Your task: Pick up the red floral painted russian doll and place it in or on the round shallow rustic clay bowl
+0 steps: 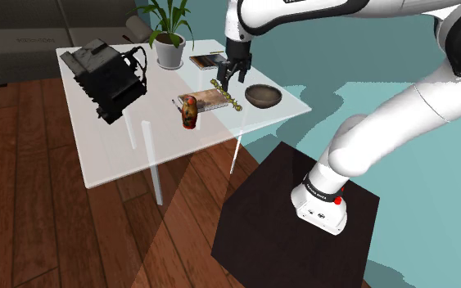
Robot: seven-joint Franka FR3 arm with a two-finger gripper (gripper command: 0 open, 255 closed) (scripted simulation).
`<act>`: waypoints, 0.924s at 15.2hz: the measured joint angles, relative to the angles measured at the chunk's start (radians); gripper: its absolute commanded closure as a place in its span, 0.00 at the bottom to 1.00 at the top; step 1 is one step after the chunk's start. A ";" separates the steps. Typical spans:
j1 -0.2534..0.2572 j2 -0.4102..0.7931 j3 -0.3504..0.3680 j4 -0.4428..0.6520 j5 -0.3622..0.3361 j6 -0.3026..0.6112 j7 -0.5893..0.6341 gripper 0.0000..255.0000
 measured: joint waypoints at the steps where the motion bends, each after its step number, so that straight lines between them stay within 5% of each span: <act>1: 0.002 0.036 0.003 0.015 0.005 0.022 0.005 0.00; 14: 0.029 0.470 0.039 0.290 0.045 0.212 0.070 0.00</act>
